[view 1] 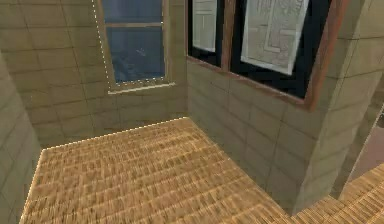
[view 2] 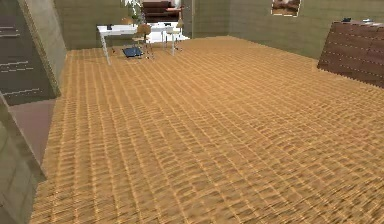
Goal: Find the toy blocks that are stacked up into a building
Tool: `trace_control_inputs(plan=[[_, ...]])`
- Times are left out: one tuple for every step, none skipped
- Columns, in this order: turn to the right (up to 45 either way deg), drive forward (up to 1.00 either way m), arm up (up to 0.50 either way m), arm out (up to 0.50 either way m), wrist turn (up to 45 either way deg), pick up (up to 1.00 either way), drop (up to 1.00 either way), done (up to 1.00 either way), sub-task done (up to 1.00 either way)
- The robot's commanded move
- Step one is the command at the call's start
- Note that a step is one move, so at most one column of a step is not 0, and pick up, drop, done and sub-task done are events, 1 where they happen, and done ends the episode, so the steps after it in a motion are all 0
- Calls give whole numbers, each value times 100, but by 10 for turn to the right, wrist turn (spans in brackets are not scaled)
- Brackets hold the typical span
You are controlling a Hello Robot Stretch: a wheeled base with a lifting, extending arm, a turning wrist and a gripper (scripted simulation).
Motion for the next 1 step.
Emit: trace_control_inputs(plan=[[450, 0, 0, 0, 0, 0, 0, 0, 0]])
